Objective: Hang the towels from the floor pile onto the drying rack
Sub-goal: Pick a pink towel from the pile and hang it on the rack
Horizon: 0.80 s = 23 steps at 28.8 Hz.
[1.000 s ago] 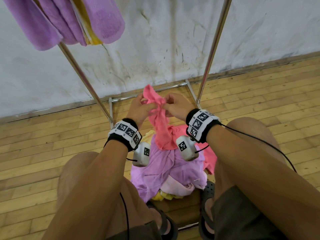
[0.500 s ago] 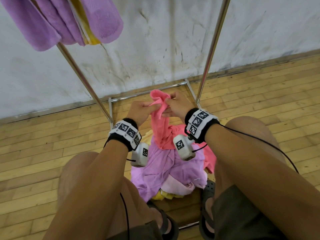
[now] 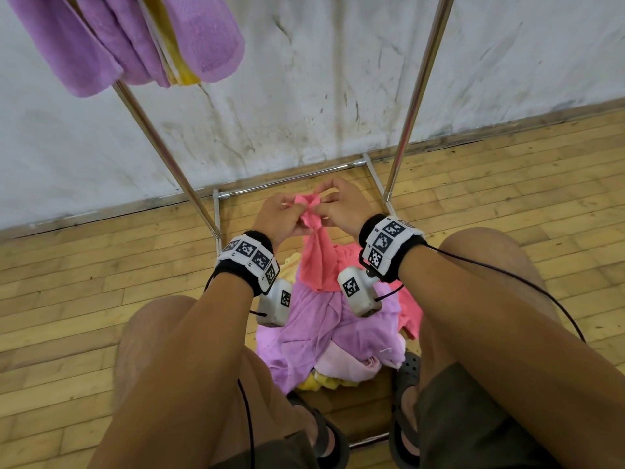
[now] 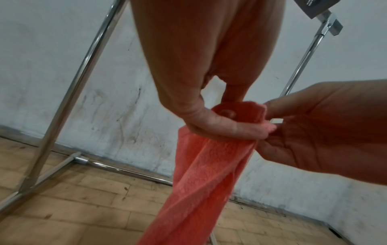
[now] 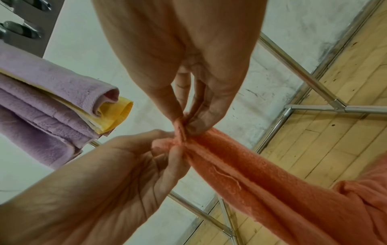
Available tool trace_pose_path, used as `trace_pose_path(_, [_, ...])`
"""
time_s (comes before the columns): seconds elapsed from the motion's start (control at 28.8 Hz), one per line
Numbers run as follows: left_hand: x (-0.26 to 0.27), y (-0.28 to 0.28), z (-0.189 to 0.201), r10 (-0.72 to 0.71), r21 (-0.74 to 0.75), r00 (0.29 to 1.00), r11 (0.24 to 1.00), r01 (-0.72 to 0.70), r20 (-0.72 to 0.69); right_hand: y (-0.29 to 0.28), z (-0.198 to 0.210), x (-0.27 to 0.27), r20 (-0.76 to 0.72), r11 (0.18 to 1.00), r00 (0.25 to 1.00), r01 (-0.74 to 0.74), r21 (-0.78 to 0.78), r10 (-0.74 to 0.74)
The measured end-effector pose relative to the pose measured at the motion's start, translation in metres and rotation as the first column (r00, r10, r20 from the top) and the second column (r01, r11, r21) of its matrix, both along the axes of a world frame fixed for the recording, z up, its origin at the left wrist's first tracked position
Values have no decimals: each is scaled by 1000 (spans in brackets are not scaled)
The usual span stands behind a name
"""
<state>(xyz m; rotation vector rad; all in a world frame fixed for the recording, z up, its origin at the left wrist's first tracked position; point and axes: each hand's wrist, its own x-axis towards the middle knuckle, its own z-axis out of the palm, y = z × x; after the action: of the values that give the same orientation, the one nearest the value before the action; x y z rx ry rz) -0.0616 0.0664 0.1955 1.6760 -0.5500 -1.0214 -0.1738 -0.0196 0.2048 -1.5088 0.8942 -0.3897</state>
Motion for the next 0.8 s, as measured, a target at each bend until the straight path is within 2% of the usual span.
trace_pose_path(0.24, [-1, -1, 3, 1, 44, 1000, 999, -2, 22, -2, -8, 1, -17, 990, 992, -128, -66, 127])
trace_pose_path(0.38, [2, 1, 0, 3, 73, 1000, 997, -3, 0, -3, -9, -2, -126, 953, 971, -228, -200, 205])
trace_pose_path(0.59, [4, 1, 6, -7, 79, 999, 997, 9, -36, -8, -15, 1, -173, 934, 967, -228, -276, 185])
trace_pose_path(0.62, [6, 0, 5, 11, 82, 1000, 997, -11, 4, -9, -13, 0, -169, 930, 965, -242, -276, 201])
trace_pose_path(0.73, [10, -2, 3, 33, 85, 965, 995, -57, 261, -8, -8, -3, -143, 935, 965, -250, -252, 219])
trace_pose_path(0.8, [8, -2, 10, -40, 50, 952, 998, 26, 302, -8, -4, -5, -118, 935, 970, -236, -265, 211])
